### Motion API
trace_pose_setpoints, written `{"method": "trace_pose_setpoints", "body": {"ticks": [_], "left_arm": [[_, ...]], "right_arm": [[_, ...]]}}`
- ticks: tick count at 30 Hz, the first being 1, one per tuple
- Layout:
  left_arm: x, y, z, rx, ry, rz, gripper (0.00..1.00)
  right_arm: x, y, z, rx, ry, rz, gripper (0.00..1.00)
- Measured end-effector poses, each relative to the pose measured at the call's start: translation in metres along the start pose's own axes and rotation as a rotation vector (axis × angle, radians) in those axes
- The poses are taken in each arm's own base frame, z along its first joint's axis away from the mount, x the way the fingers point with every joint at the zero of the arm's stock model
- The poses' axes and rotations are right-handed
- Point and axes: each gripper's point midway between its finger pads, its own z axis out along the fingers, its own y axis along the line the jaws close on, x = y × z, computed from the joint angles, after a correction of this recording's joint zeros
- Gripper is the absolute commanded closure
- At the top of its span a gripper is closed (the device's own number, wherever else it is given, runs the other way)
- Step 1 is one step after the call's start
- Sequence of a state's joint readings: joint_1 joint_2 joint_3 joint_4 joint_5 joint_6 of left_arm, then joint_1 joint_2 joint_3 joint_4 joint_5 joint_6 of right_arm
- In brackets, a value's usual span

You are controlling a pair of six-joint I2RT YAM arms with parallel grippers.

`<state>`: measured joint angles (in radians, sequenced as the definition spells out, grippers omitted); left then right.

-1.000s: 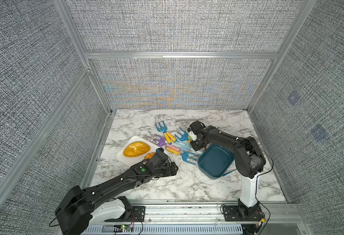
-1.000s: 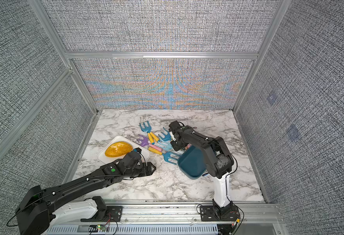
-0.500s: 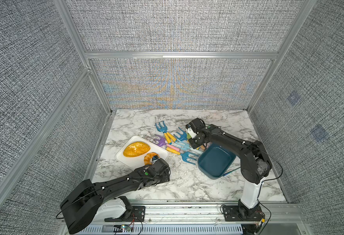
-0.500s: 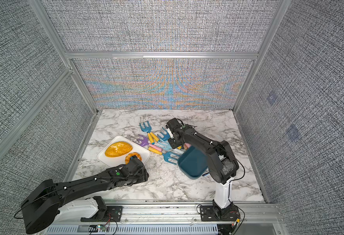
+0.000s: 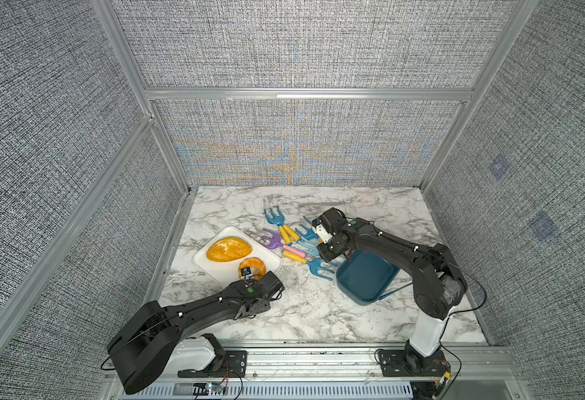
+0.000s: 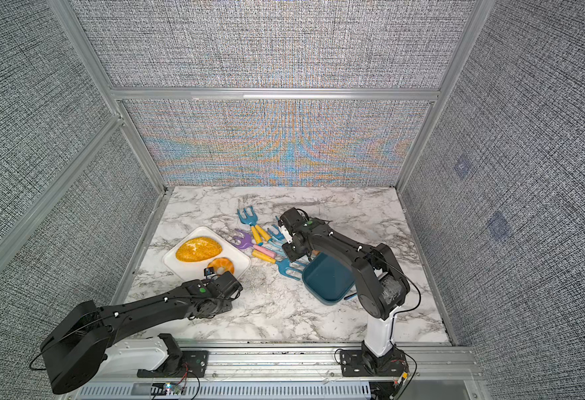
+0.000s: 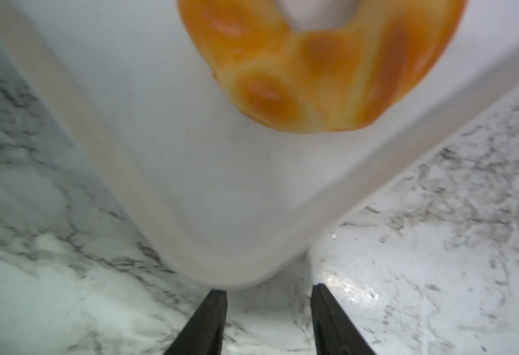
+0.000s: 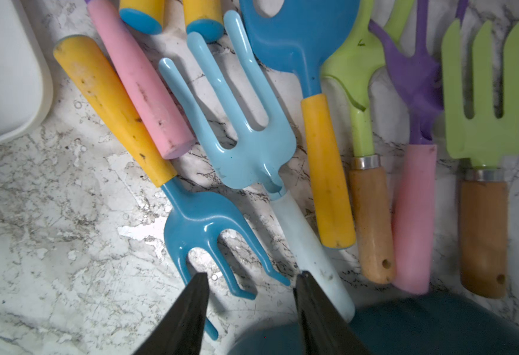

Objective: Put the rake into the storage box
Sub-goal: Move the distractor to the center of the board, then pick up the rake at the center of the board.

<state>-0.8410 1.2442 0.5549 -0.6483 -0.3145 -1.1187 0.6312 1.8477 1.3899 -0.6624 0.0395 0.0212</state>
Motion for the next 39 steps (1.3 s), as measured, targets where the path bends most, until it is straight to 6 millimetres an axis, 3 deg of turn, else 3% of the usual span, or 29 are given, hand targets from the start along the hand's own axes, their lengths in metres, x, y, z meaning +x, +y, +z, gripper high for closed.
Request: {"method": "trace_pose_setpoints", "body": {"ticks": [9,15,24,34,39], "left_arm": [[-0.026,0.032,-0.021,-0.007,-0.096,-0.111,0.49],[-0.035,0.033,-0.039,0.036,-0.129,-0.110,0.48],[-0.041,0.028,-0.049,0.066,-0.144,-0.104,0.47],[-0.051,0.016,-0.060,0.112,-0.163,-0.108,0.46],[-0.058,0.008,-0.066,0.134,-0.174,-0.095,0.46]], "right_arm": [[0.004,-0.012,0.033,0.090,0.078,-0.012,0.49],[0.003,-0.023,0.045,0.139,0.105,-0.012,0.57],[0.012,-0.033,0.063,0.173,0.153,-0.039,0.64],[0.000,-0.030,0.061,0.186,0.123,-0.082,0.86],[-0.022,-0.016,0.029,0.166,0.020,-0.100,1.00]]}}
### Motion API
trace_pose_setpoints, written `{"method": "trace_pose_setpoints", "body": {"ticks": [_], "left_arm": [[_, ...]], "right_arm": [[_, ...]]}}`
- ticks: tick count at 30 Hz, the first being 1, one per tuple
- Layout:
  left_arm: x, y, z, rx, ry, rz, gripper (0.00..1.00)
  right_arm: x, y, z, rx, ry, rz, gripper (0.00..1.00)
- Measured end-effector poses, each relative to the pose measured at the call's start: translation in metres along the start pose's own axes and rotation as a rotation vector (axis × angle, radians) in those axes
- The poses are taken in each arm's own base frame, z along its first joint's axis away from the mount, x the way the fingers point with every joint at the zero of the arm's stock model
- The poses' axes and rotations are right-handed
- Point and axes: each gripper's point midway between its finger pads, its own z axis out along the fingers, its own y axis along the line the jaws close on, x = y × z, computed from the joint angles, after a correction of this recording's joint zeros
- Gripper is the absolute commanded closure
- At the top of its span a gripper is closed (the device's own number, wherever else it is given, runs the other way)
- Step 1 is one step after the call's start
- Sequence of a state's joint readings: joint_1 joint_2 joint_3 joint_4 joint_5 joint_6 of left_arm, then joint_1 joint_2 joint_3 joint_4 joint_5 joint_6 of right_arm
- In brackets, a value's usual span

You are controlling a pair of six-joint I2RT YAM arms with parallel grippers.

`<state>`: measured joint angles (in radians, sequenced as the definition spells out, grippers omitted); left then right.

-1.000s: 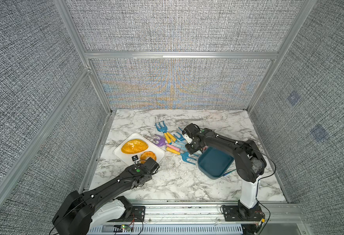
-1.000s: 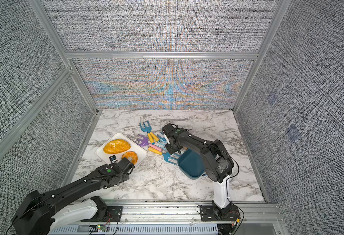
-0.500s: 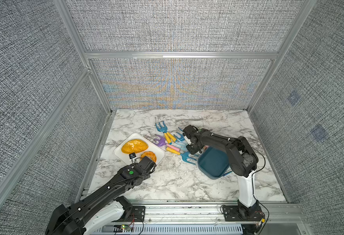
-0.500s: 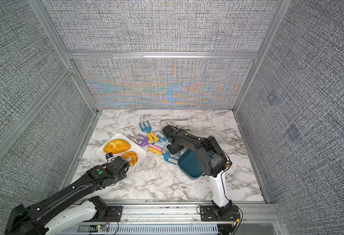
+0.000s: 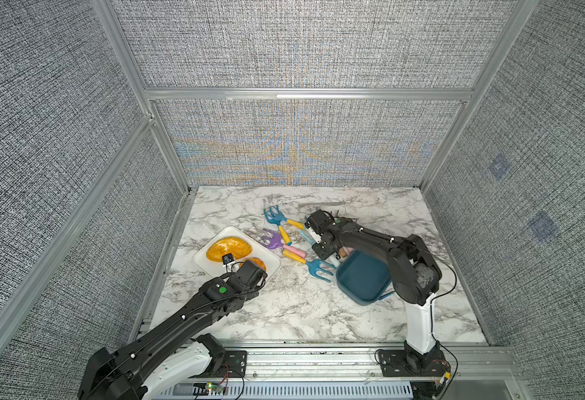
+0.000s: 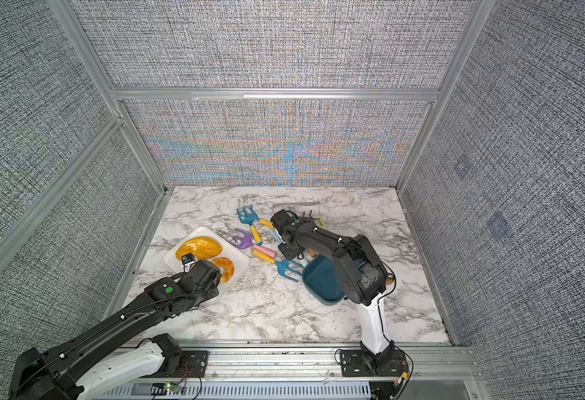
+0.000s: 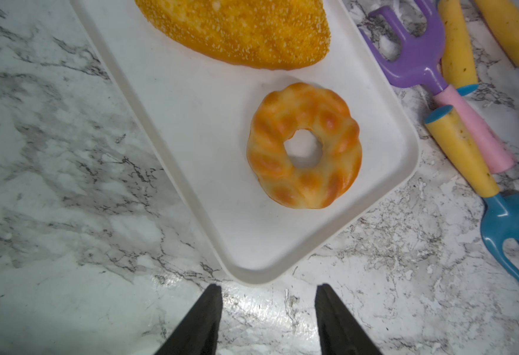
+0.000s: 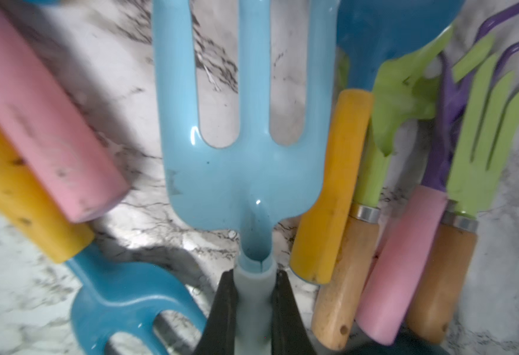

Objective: Put the rake into the storage box
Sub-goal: Pick up the rake at the center of the board, then place the rake in the storage box.

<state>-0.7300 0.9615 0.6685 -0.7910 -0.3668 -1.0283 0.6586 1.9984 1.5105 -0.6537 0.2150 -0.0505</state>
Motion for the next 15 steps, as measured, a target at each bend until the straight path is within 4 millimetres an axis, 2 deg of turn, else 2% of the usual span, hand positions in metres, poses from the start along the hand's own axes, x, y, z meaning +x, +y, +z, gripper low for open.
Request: {"method": "trace_pose_setpoints", "body": {"ticks": [5,8,11,15], "left_arm": [[-0.007,-0.008,-0.005,0.023,-0.015,0.012,0.45],[-0.013,-0.014,-0.009,0.046,-0.031,0.016,0.44],[-0.018,-0.021,-0.011,0.068,-0.046,0.030,0.42],[-0.022,-0.031,-0.009,0.088,-0.050,0.060,0.42]], "right_arm": [[-0.021,0.000,-0.049,-0.039,-0.144,0.035,1.00],[-0.027,-0.004,-0.080,-0.050,-0.223,0.081,1.00],[-0.024,-0.008,-0.109,-0.070,-0.289,0.144,1.00],[-0.004,-0.018,-0.134,-0.078,-0.337,0.286,1.00]]}}
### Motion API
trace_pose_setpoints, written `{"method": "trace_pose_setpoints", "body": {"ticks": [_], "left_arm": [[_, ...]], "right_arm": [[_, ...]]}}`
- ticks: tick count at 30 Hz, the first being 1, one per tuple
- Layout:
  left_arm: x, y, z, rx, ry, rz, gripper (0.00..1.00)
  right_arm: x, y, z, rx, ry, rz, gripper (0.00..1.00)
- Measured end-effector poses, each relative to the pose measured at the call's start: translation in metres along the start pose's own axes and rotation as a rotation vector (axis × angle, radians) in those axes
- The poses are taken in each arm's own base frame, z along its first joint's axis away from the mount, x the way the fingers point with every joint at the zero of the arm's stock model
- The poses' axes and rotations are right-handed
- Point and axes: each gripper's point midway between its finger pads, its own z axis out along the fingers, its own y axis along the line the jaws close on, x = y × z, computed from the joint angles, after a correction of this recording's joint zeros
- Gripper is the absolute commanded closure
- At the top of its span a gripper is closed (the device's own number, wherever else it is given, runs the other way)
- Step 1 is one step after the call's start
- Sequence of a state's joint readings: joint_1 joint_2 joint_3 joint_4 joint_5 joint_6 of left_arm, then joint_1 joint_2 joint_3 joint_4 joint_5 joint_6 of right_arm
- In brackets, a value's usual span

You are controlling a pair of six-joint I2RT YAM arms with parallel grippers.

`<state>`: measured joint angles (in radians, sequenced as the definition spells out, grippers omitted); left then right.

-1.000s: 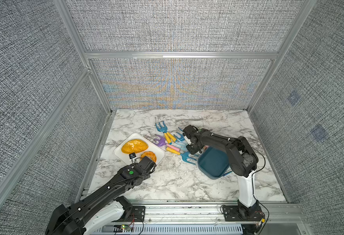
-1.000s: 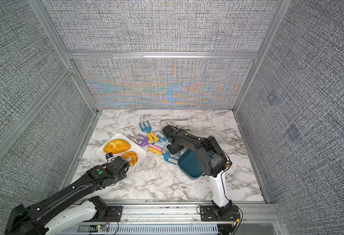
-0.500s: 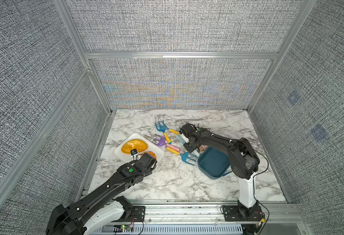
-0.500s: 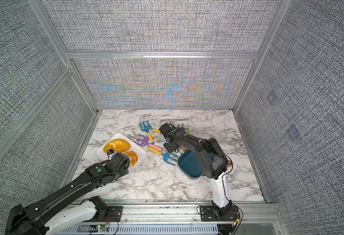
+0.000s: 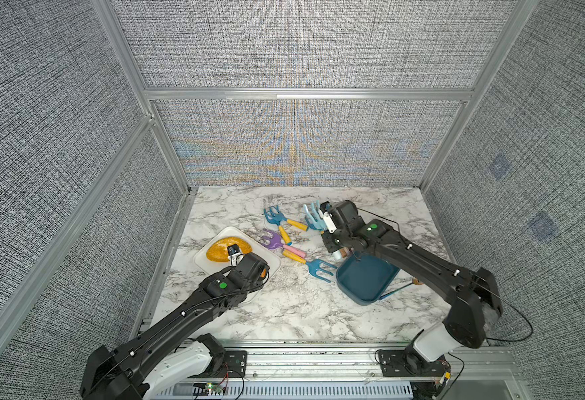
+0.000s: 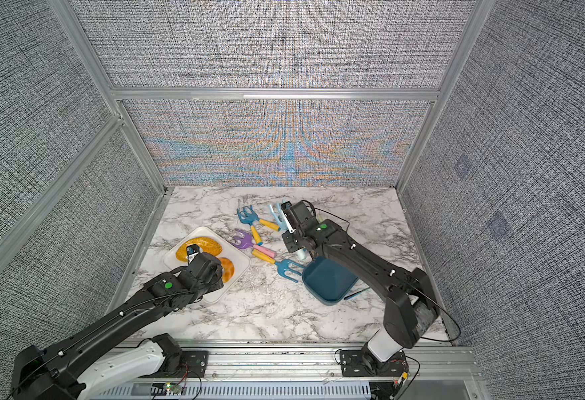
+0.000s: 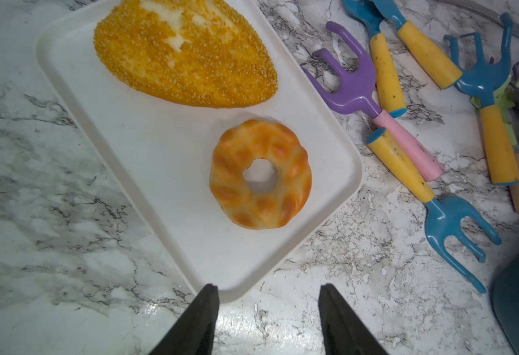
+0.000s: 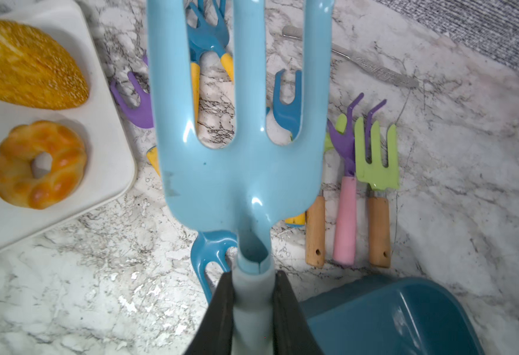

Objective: Put the rake into the storage box
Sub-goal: Place the rake in the storage box.

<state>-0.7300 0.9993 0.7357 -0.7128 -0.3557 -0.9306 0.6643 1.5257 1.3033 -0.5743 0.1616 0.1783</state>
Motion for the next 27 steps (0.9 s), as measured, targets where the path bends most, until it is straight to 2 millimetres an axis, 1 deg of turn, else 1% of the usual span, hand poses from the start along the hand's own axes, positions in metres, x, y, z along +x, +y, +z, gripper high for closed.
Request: {"method": "trace_pose_setpoints", "body": {"ticks": [1,4,6,9,11,14,17,20,24,27], "left_arm": [[-0.001,-0.004,0.001,0.007,0.002,0.009,0.42],[-0.004,-0.015,0.003,0.029,0.012,0.032,0.41],[-0.006,-0.024,0.007,0.044,0.022,0.047,0.41],[-0.004,-0.032,0.013,0.053,0.048,0.074,0.41],[-0.003,-0.038,0.017,0.060,0.060,0.088,0.41],[-0.002,-0.046,0.022,0.074,0.079,0.103,0.41],[0.000,-0.054,0.028,0.090,0.100,0.112,0.41],[0.001,-0.065,0.033,0.110,0.124,0.124,0.41],[-0.001,-0.087,0.038,0.156,0.155,0.142,0.41],[-0.002,-0.102,0.042,0.193,0.176,0.146,0.41]], "right_arm": [[0.004,-0.006,-0.006,0.009,-0.010,0.043,1.00],[0.024,-0.031,-0.025,0.040,-0.034,0.208,1.00],[0.042,-0.053,-0.039,0.061,-0.065,0.344,1.00],[0.069,-0.075,-0.050,0.075,-0.097,0.510,1.00],[0.088,-0.085,-0.052,0.071,-0.095,0.609,1.00],[0.116,-0.098,-0.044,0.097,-0.063,0.737,1.00],[0.138,-0.100,-0.032,0.101,-0.005,0.823,1.00],[0.153,-0.096,-0.020,0.088,0.045,0.886,1.00],[0.173,-0.090,-0.003,0.084,0.112,0.963,1.00],[0.179,-0.090,0.003,0.096,0.142,1.002,1.00]]}}
